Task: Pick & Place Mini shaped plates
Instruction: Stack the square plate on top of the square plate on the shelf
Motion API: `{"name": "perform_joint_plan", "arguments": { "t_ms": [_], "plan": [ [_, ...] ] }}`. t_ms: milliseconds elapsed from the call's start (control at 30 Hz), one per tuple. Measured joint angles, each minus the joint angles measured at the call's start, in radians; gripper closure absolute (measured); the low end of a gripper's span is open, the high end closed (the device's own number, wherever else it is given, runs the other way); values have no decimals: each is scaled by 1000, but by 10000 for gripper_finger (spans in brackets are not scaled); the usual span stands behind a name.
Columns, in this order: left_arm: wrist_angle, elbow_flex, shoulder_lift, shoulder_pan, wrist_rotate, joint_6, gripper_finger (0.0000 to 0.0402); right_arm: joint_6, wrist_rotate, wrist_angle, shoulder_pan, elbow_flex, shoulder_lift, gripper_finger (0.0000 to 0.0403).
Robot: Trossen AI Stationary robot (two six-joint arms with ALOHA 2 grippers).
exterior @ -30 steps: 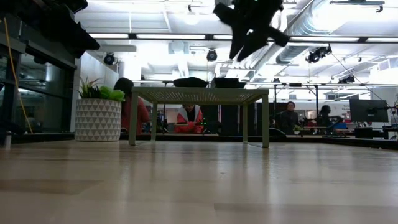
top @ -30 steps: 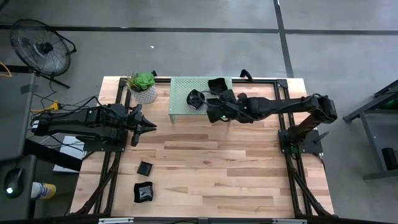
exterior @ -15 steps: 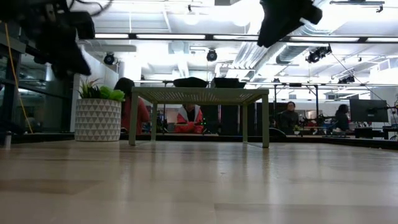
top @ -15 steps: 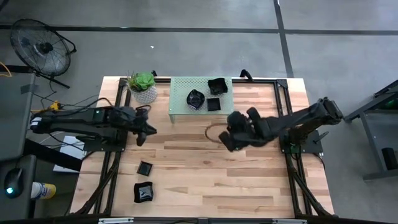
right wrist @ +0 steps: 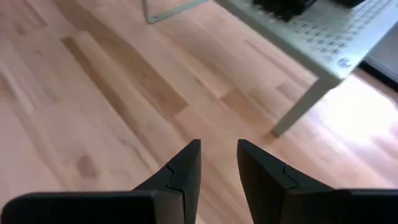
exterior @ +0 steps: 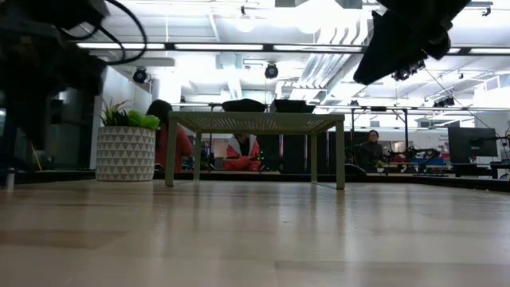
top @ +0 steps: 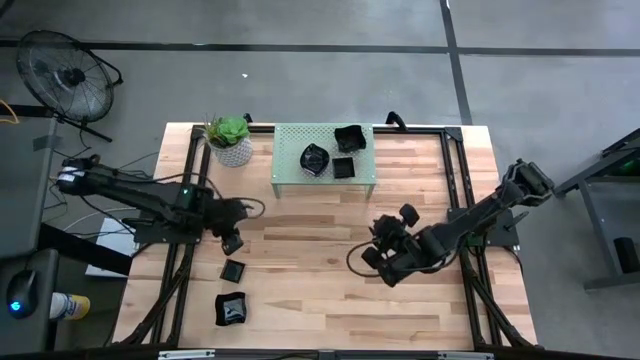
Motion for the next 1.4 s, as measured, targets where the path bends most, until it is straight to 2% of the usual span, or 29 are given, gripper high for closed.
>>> {"name": "perform_joint_plan", "arguments": {
  "t_ms": [167,367,600,833,1000,1233,1400],
  "plan": [
    [-16,0,1,-212,-120,-251,348,-4,0,107,25,-53,0,304],
    [-33,0,9,-463,-285,-632,348,-8,4,153,57,-61,0,305],
    [-42,1,109,-604,-301,-891,348,-54,43,227,83,-60,0,304],
    [-42,1,223,-627,-225,-975,348,-112,41,288,85,-59,0,304],
    [-32,1,236,-627,-295,-985,348,-112,32,300,89,-59,0,304],
    [-25,1,229,-627,-298,-964,348,-110,23,305,90,-60,0,304],
    [-6,7,229,-627,-296,-922,317,-109,22,306,90,-62,0,304]
  ]
}}
